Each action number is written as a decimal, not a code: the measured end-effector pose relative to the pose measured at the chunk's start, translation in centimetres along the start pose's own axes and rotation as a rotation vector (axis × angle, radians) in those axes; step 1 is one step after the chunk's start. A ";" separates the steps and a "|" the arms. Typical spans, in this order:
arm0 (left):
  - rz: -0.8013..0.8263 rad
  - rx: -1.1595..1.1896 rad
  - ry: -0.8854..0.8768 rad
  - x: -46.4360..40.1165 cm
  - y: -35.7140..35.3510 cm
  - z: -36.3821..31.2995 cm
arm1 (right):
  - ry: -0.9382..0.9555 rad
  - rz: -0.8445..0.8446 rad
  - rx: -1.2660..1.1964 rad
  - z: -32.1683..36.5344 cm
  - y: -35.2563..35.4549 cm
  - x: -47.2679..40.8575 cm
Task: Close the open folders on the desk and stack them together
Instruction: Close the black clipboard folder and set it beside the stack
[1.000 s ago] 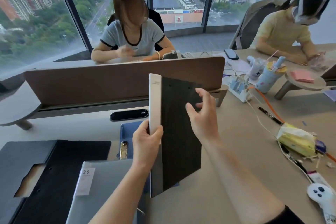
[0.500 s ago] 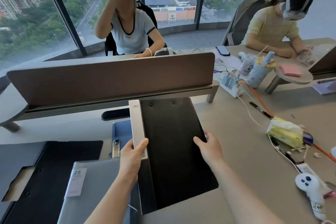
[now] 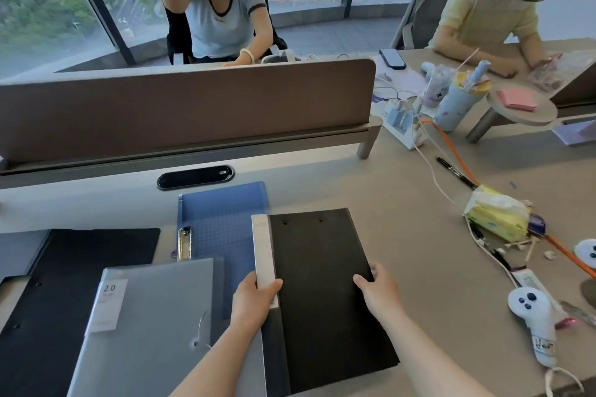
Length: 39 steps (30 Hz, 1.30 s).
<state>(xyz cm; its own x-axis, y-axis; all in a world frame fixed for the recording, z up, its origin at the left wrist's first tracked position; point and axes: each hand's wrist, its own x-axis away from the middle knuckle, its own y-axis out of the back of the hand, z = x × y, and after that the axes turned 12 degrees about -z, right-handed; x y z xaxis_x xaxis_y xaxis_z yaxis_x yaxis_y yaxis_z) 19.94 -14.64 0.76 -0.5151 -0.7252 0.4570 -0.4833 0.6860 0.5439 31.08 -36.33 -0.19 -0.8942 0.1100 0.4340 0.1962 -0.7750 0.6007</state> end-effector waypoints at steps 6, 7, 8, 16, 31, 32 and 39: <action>-0.011 -0.143 -0.040 1.0 -1.4 0.9 | 0.026 -0.029 0.231 -1.4 0.0 -0.8; -0.021 -0.159 -0.046 1.1 -1.6 1.0 | 0.042 -0.038 0.280 -1.5 0.0 -0.9; -0.033 -0.170 -0.051 1.1 -1.8 1.0 | 0.057 -0.049 0.326 -1.4 0.0 -1.0; -0.081 -0.288 -0.075 1.1 -2.2 0.9 | 0.157 -0.073 0.442 -1.5 -0.2 -1.4; -0.157 -0.336 -0.125 1.4 -1.8 1.5 | 0.327 -0.081 0.479 0.0 -0.8 0.0; -0.168 -0.345 -0.128 1.6 -1.6 1.5 | 0.372 -0.070 0.465 0.4 -1.1 0.2; -0.270 -0.237 -0.117 2.4 1.5 2.3 | 0.698 0.061 0.404 4.5 -5.1 2.8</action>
<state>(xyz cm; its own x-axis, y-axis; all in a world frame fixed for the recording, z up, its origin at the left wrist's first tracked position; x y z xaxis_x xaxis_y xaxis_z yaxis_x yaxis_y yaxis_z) 16.38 -15.22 1.07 -0.4753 -0.8571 0.1988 -0.4427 0.4282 0.7878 29.38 -29.30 0.94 -0.8964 -0.4420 0.0347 0.2634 -0.4680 0.8436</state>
